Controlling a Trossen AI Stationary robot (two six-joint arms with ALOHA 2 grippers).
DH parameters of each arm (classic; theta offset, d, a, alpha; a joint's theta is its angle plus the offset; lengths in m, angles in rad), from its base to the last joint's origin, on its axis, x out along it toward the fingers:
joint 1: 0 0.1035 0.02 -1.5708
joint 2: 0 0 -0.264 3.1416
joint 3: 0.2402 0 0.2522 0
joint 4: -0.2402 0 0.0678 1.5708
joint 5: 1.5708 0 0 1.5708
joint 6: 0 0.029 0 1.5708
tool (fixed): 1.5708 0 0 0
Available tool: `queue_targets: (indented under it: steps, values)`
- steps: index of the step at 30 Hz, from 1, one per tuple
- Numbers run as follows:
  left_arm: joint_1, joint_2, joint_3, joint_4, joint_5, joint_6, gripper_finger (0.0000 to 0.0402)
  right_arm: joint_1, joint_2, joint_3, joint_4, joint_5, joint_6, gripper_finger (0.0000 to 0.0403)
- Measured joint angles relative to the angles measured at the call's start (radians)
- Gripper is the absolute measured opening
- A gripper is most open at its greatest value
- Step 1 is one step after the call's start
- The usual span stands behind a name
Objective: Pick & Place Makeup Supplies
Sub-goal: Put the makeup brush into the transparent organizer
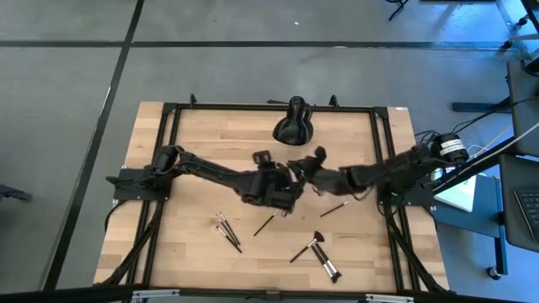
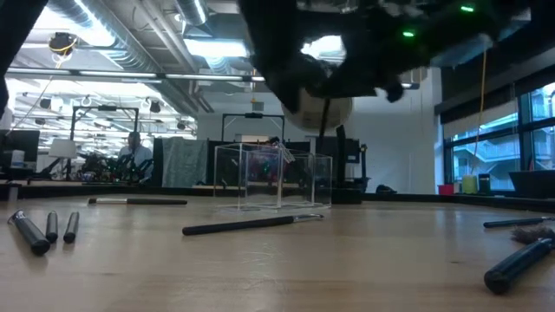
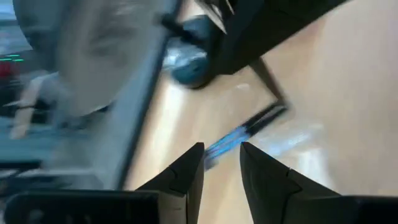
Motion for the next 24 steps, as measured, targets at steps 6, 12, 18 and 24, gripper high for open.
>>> queue_targets:
  steps: [6,12,18,24]
  values:
    - [-0.080,-0.010,0.000,-0.254,-0.127,-0.237,0.0093,-0.070,0.063,0.158,-0.150,-0.101,-0.079,0.0039]
    - [-0.115,-0.019,-0.008,-0.503,-0.178,-0.516,0.0091,-0.111,0.168,0.279,-0.285,-0.191,-0.117,0.0039]
    - [-0.125,-0.107,-0.139,-0.460,-0.149,-0.543,0.0090,-0.114,0.256,0.390,-0.469,-0.156,-0.122,0.0039]
    - [-0.103,-0.211,-0.289,-0.419,-0.103,-0.621,0.0090,-0.115,0.278,0.465,-0.625,-0.166,-0.090,0.0044]
